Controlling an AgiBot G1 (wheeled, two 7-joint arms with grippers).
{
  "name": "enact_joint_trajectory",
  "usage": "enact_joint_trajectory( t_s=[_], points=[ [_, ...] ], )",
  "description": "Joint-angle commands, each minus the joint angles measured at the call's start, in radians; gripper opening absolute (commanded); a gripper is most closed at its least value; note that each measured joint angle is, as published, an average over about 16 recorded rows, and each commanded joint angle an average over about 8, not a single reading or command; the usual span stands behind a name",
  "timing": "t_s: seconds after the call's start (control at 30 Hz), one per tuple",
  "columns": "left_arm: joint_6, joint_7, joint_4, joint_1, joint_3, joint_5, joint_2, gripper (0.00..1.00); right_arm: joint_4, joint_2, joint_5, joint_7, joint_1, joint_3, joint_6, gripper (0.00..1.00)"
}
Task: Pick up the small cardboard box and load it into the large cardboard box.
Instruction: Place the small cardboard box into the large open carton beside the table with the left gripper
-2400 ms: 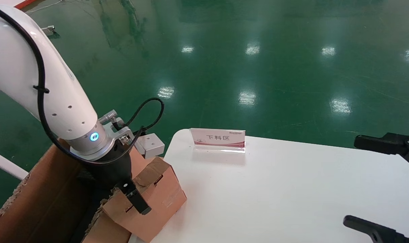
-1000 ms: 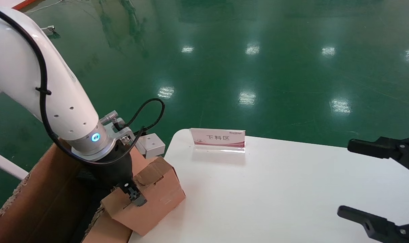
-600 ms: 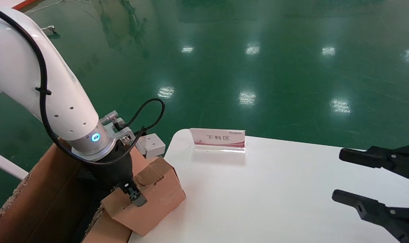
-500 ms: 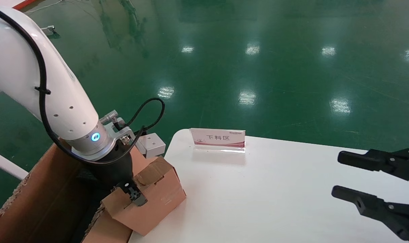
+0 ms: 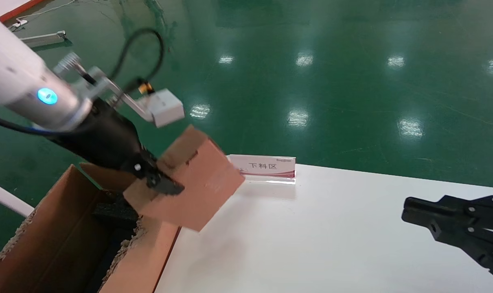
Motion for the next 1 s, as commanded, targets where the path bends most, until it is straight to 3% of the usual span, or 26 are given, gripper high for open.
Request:
enact_joint_trajectory(
  t_s=[0.03, 0.27, 0.57, 0.8, 1.0],
  points=[
    [0.010, 0.015, -0.001, -0.029, -0.040, -0.013, -0.027, 0.00, 0.000, 0.000, 0.000, 0.000, 0.000, 0.000, 0.000, 1.00],
    [0.025, 0.096, -0.003, -0.091, -0.157, -0.009, -0.142, 0.00, 0.000, 0.000, 0.000, 0.000, 0.000, 0.000, 0.000, 1.00],
    [0.034, 0.180, -0.005, -0.148, -0.246, -0.006, -0.250, 0.00, 0.000, 0.000, 0.000, 0.000, 0.000, 0.000, 0.000, 1.00],
    [0.043, 0.211, -0.008, -0.197, -0.236, -0.001, -0.286, 0.00, 0.000, 0.000, 0.000, 0.000, 0.000, 0.000, 0.000, 1.00],
    [0.067, 0.201, -0.017, -0.271, -0.153, 0.026, -0.278, 0.00, 0.000, 0.000, 0.000, 0.000, 0.000, 0.000, 0.000, 1.00]
  ],
)
